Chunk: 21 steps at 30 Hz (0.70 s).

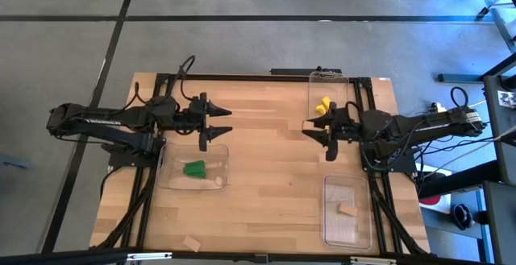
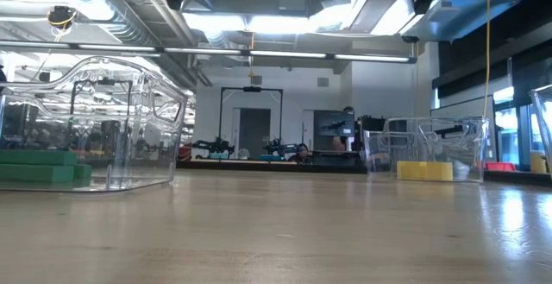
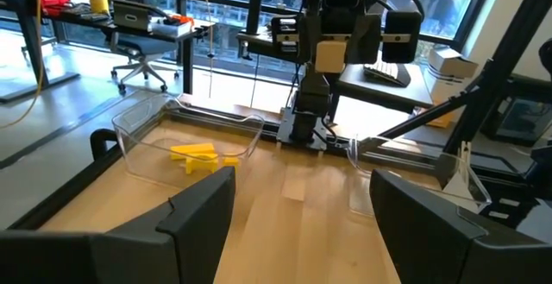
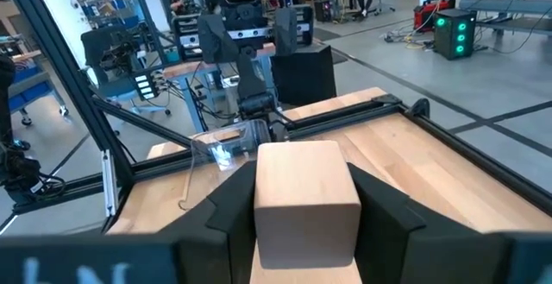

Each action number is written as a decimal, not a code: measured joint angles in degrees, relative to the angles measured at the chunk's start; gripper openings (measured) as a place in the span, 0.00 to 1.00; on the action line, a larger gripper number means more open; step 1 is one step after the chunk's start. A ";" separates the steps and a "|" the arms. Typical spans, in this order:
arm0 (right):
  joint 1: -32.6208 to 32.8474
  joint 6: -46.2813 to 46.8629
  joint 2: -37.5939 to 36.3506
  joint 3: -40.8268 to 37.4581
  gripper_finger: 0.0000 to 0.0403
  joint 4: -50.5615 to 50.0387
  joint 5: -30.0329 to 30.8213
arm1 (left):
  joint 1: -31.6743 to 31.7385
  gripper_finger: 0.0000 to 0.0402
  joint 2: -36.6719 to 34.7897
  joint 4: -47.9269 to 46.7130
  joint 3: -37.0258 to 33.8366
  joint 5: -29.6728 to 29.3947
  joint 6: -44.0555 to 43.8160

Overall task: Sort & place blocks by color
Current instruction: Put the top brown block into the bottom right transparent bin

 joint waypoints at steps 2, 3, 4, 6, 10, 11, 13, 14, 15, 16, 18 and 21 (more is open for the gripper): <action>-0.02 0.00 0.52 0.00 0.36 -0.03 0.36 | 0.00 0.65 0.00 -0.03 0.00 0.00 -0.01; -0.02 0.01 0.95 0.00 0.36 0.01 0.46 | 0.00 0.65 0.00 -0.03 0.00 0.00 -0.01; 0.00 0.10 1.52 -0.02 0.36 0.03 0.46 | 0.00 0.65 0.00 -0.03 0.00 0.00 -0.01; -0.02 1.09 3.01 0.01 0.36 -0.04 0.47 | 0.00 0.65 0.00 -0.05 0.00 0.00 -0.08; -0.02 5.47 8.70 5.85 0.35 -11.41 -1.66 | 0.00 0.65 0.00 -0.05 0.00 0.00 -0.15; 0.12 6.15 10.56 8.53 0.35 -17.30 -4.00 | 0.00 0.65 0.00 -0.05 0.00 0.00 -0.18; 1.16 8.36 14.56 13.87 0.34 -28.36 -9.26 | 0.00 0.65 0.00 -0.07 0.00 0.00 -0.21; 1.87 9.75 16.23 16.11 0.34 -33.74 -11.85 | 0.00 0.65 0.00 -0.05 0.00 0.00 -0.21; 2.78 11.20 17.69 17.95 0.34 -38.90 -14.44 | 0.00 0.65 0.00 -0.05 0.00 -0.02 -0.21; 4.02 12.63 18.91 19.29 0.34 -43.25 -17.06 | -0.01 0.65 0.00 -0.07 0.00 0.00 -0.21; 7.16 16.08 20.57 20.16 0.35 -50.40 -21.14 | 0.00 0.65 0.00 -0.06 0.00 0.00 -0.21; 14.11 24.22 21.14 18.77 0.35 -56.34 -24.61 | -0.02 0.65 0.00 -0.07 0.00 0.00 -0.21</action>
